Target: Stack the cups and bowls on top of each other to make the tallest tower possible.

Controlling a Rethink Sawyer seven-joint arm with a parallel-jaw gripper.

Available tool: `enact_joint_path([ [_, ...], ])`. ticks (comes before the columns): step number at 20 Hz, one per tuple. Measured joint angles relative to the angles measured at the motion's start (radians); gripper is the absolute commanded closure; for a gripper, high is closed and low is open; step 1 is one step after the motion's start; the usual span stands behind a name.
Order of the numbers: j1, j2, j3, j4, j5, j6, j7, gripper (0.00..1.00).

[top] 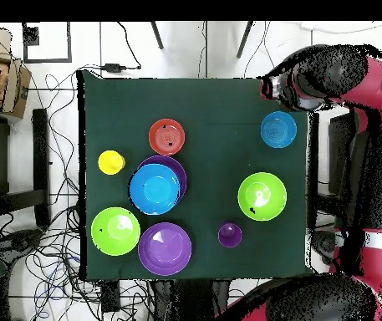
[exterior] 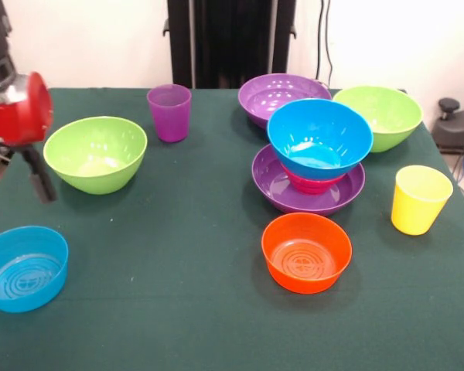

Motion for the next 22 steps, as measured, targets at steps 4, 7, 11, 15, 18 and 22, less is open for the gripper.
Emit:
enact_joint_path([
  [4,-0.010,0.004,0.000,0.000,-0.023,-0.053,-0.005,0.00],
  [7,-0.021,0.019,0.000,0.000,-0.044,-0.102,-0.010,0.00],
  [11,-0.035,0.045,0.000,0.000,-0.051,-0.138,-0.011,0.00],
  [15,-0.061,0.081,-0.001,0.014,-0.056,-0.184,-0.011,0.00],
  [18,-0.072,0.094,-0.004,0.030,-0.058,-0.196,-0.011,0.00],
  [22,-0.076,0.105,-0.008,0.059,-0.062,-0.205,-0.011,0.00],
])
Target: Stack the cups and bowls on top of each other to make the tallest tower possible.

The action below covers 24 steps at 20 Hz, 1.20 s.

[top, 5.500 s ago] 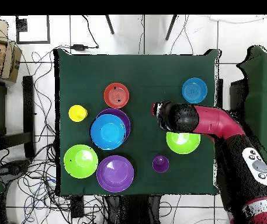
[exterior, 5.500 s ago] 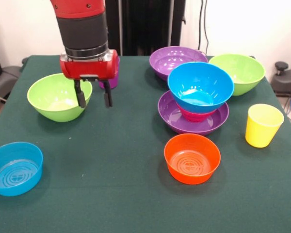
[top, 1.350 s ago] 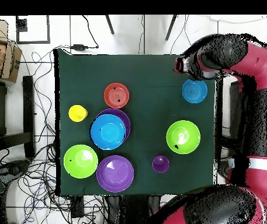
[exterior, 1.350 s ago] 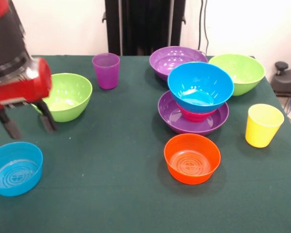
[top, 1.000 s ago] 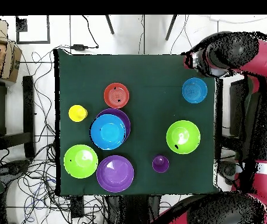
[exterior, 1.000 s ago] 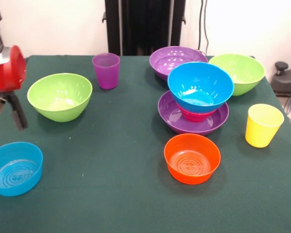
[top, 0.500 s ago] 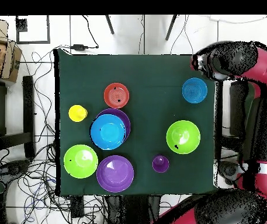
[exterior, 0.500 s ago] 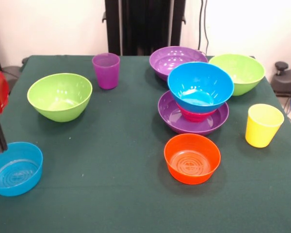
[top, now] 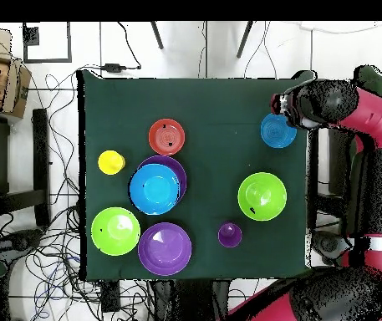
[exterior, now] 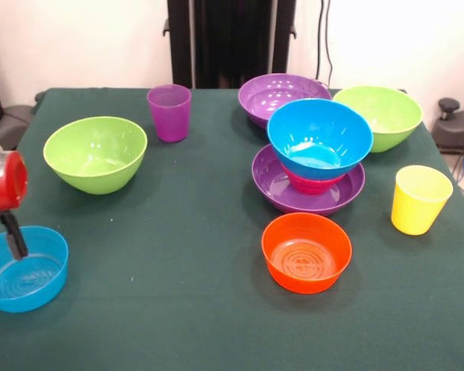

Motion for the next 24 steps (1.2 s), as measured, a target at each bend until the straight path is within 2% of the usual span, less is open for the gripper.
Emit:
enact_joint_path([
  [24,0.001,0.036,0.000,0.071,-0.012,-0.047,0.000,0.00],
])
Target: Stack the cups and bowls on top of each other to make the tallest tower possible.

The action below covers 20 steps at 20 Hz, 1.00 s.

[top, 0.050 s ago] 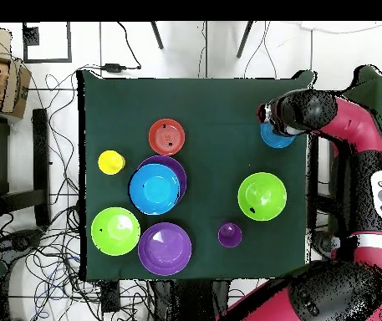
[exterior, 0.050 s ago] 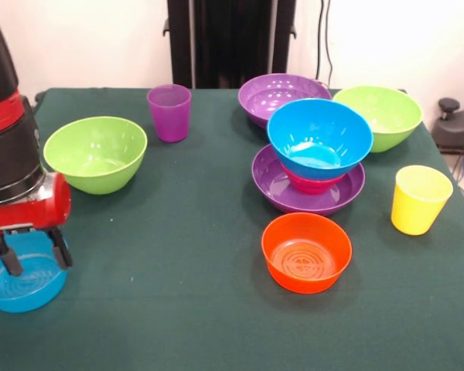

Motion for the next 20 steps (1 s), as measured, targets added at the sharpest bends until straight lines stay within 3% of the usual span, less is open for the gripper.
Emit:
enact_joint_path([
  [11,0.004,-0.079,-0.001,0.128,0.000,-0.009,0.000,0.00],
  [20,0.005,-0.090,-0.001,0.137,-0.003,-0.055,0.000,0.00],
])
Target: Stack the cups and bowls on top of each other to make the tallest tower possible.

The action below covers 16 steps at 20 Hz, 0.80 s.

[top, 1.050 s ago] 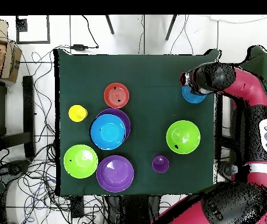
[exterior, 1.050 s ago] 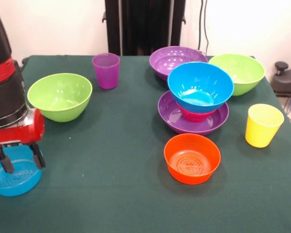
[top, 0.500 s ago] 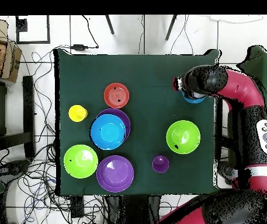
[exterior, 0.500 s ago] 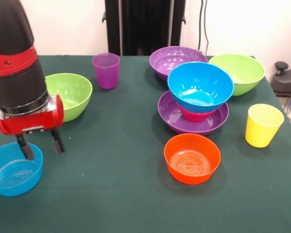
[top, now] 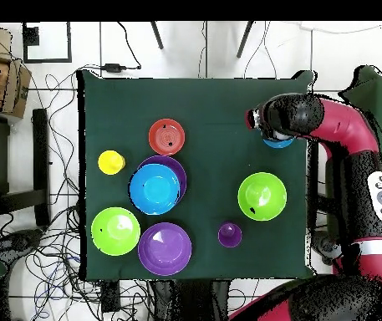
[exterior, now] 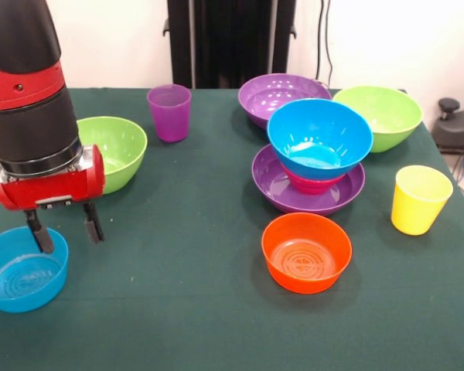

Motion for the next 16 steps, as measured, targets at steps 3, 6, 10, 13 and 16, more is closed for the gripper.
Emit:
enact_joint_path([
  [3,0.000,0.001,0.000,0.000,0.000,-0.028,0.000,0.00],
  [6,0.000,0.002,0.000,0.001,0.000,-0.045,0.000,0.00],
  [10,0.000,0.003,-0.002,0.004,0.000,-0.052,0.000,0.00],
  [13,0.000,0.002,-0.005,0.015,-0.002,-0.063,0.000,0.00],
  [16,0.000,0.003,-0.009,0.032,-0.003,-0.085,0.000,0.00],
])
